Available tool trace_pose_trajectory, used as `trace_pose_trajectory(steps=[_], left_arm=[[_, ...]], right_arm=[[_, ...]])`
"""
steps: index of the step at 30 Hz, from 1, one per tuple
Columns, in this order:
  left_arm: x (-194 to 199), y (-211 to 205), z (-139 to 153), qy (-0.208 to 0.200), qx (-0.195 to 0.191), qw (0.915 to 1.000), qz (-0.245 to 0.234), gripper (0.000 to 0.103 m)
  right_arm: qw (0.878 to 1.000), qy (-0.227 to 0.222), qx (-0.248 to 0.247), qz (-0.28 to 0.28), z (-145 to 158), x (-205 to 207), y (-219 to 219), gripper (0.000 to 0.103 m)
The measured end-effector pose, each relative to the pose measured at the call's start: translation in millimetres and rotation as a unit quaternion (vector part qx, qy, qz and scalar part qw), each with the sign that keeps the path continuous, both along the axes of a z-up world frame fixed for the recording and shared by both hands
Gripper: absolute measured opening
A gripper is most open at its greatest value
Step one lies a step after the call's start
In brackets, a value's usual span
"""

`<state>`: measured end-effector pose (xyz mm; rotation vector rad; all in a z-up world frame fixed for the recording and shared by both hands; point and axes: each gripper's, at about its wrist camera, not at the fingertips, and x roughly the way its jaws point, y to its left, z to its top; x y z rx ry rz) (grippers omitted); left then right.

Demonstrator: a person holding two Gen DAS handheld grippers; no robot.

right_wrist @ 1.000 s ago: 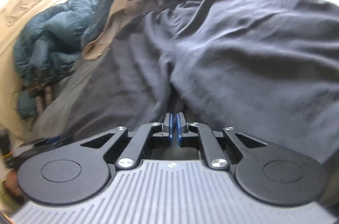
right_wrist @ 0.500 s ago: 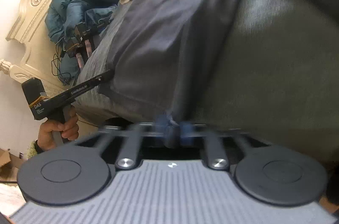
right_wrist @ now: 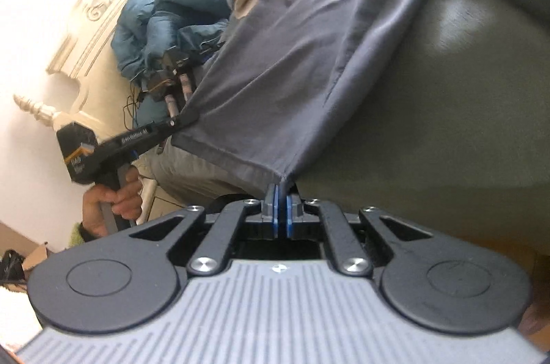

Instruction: Fold clothes

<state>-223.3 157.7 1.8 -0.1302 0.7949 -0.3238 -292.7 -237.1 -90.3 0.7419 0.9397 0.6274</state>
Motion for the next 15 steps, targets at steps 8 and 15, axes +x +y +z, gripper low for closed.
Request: trace_pose_trajectory(steps=[8,15], left_arm=[[13,14,7,0.006,-0.005,0.9999,0.011,0.004],[16,0,-32,0.042,0.087,0.9952,0.015,0.012]], right_arm=[[1.0,-0.016,-0.004,0.014,12,-4,14,0.003],[0.994,0.047,-0.095,0.041,-31,-2,27,0.004]])
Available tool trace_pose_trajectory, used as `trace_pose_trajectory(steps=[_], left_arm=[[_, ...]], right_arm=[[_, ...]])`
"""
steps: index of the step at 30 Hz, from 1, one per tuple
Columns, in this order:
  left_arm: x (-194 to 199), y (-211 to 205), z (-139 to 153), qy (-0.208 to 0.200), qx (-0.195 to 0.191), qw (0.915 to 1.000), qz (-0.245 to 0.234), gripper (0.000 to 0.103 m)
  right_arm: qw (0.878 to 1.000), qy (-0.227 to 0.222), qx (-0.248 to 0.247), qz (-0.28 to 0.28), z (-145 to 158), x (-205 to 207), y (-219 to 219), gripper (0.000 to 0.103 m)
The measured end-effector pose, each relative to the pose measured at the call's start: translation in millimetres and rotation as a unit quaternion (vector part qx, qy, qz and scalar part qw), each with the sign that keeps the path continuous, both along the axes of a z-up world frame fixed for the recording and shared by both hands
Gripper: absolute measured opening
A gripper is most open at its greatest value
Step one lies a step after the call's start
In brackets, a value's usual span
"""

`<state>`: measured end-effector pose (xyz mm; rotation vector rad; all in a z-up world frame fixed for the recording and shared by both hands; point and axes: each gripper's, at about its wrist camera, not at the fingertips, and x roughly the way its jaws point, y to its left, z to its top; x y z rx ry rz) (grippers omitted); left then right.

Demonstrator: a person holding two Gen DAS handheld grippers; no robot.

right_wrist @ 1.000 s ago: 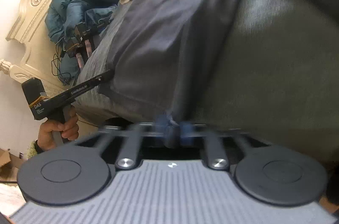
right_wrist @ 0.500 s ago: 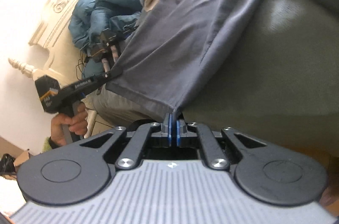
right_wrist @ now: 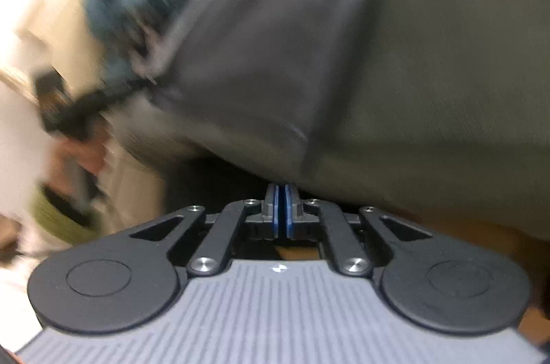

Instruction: Fold clothes

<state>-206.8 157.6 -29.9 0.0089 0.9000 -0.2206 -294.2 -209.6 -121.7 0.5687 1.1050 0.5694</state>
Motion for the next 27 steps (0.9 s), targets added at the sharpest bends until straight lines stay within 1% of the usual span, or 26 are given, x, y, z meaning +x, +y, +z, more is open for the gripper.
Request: trace_pose_trajectory(steps=[1,3,4,5,7,8,9,10,11,13,15,16,18,19,20,21,23,25,27], left_arm=[[-1,1,-4,0.004,0.003,1.0,0.004,0.014],[-6,8,0,-0.003,-0.008,0.9999,0.013,0.017],[-8,11,5,-0.01,-0.008,0.9998,0.016,0.021],[-10,12,9,-0.017,-0.009,0.9996,0.02,0.028],[-11,13,19,-0.034,-0.013,0.999,0.025,0.033],[-11,13,23,-0.041,-0.016,0.9987,0.025,0.035],[-9,11,26,-0.048,-0.022,0.9984,0.022,0.036],[-6,8,28,-0.054,-0.027,0.9981,0.016,0.04],[-3,4,28,-0.059,-0.03,0.9978,0.011,0.044],[4,-5,26,-0.065,-0.028,0.9975,0.001,0.045],[10,-13,20,-0.063,-0.022,0.9977,-0.011,0.046],[12,-13,16,-0.059,-0.022,0.998,-0.011,0.046],[16,-14,8,-0.051,-0.022,0.9984,-0.011,0.046],[15,-12,5,-0.048,-0.026,0.9984,-0.01,0.046],[14,-10,3,-0.047,-0.029,0.9984,-0.008,0.046],[12,-8,1,-0.047,-0.031,0.9984,-0.007,0.046],[7,-4,-2,-0.05,-0.032,0.9982,-0.007,0.048],[2,-2,-7,-0.054,-0.033,0.998,-0.009,0.048],[-2,1,-12,-0.056,-0.041,0.9976,-0.008,0.048]], right_arm=[[1.0,0.003,-0.018,0.005,-1,-3,0,0.005],[0.999,-0.023,-0.019,0.018,11,-9,-6,0.006],[0.998,-0.051,-0.021,0.02,26,-13,-12,0.006],[0.996,-0.081,-0.026,0.02,41,-14,-19,0.006],[0.987,-0.15,-0.048,0.007,73,-10,-34,0.007],[0.981,-0.185,-0.065,-0.005,89,-4,-42,0.007],[0.974,-0.21,-0.08,-0.018,100,5,-46,0.007],[0.966,-0.236,-0.097,-0.034,110,15,-54,0.009],[0.962,-0.245,-0.109,-0.047,115,25,-61,0.011],[0.958,-0.25,-0.121,-0.072,126,50,-72,0.015],[0.96,-0.249,-0.104,-0.074,134,73,-73,0.021],[0.962,-0.247,-0.095,-0.074,138,86,-73,0.03],[0.969,-0.226,-0.067,-0.07,147,123,-59,0.041],[0.973,-0.218,-0.054,-0.061,149,139,-52,0.048],[0.976,-0.208,-0.041,-0.055,151,155,-46,0.05],[0.979,-0.19,-0.031,-0.061,153,174,-38,0.051],[0.986,-0.16,-0.013,-0.034,152,204,-19,0.057],[0.992,-0.126,-0.008,-0.027,145,235,6,0.061],[0.995,-0.098,-0.021,-0.01,136,261,36,0.061]])
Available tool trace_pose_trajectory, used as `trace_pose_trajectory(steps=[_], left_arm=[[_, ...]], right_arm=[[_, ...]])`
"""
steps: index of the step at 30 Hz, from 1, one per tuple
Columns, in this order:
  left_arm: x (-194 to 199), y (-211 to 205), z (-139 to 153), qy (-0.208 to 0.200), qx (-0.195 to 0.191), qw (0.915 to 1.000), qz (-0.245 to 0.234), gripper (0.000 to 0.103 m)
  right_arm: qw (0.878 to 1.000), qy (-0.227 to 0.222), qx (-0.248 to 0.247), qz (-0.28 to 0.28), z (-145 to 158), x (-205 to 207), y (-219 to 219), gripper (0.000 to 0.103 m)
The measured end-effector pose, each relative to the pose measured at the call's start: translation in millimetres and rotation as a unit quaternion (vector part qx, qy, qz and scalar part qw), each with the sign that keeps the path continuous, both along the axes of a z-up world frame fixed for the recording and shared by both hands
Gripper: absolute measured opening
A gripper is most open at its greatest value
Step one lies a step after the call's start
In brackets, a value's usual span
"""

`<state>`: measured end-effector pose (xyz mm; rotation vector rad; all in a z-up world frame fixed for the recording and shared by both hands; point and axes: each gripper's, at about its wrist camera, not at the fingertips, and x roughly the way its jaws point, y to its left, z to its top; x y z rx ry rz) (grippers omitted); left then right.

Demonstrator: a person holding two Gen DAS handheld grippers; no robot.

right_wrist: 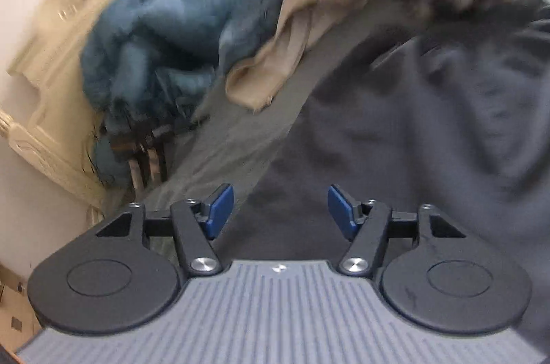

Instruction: Fold clothes

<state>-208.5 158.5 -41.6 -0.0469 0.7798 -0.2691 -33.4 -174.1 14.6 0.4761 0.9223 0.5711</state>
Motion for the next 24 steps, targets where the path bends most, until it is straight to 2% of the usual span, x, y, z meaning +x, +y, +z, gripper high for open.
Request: trace_pose_trajectory(steps=[3,6,8,9,14,18,19,21,22,23,24], left_arm=[[-5,5,-6,-0.003,-0.018,0.9998,0.006,0.047],[-12,10,-9,-0.007,-0.039,0.9991,0.011,0.028],[-15,13,-12,-0.006,-0.06,0.9981,0.01,0.007],[-17,15,-14,-0.006,-0.071,0.9974,0.009,0.004],[-31,20,-11,-0.027,-0.128,0.9914,-0.006,0.001],[-47,11,8,-0.06,-0.189,0.9789,-0.048,0.001],[-51,7,13,-0.067,-0.201,0.9753,-0.061,0.001],[-55,-1,20,-0.072,-0.227,0.968,-0.08,0.001],[-55,-6,23,-0.073,-0.24,0.9639,-0.089,0.001],[-56,-11,25,-0.074,-0.253,0.9596,-0.098,0.001],[-56,-15,27,-0.074,-0.265,0.9557,-0.104,0.001]], right_arm=[[0.999,0.017,-0.048,0.006,-14,32,47,0.061],[0.995,0.032,-0.094,0.022,-24,56,86,0.061],[0.991,0.027,-0.133,0.013,-28,67,106,0.061],[0.989,0.035,-0.146,0.012,-32,71,112,0.061],[0.977,0.076,-0.201,0.004,-49,87,132,0.061],[0.971,0.07,-0.228,0.019,-51,88,137,0.061],[0.97,0.068,-0.231,0.023,-50,87,138,0.058],[0.969,0.056,-0.24,0.027,-48,83,133,0.039],[0.968,0.05,-0.245,0.027,-46,81,130,0.022],[0.967,0.045,-0.249,0.028,-45,79,127,0.011],[0.968,0.041,-0.246,0.031,-43,77,120,0.009]])
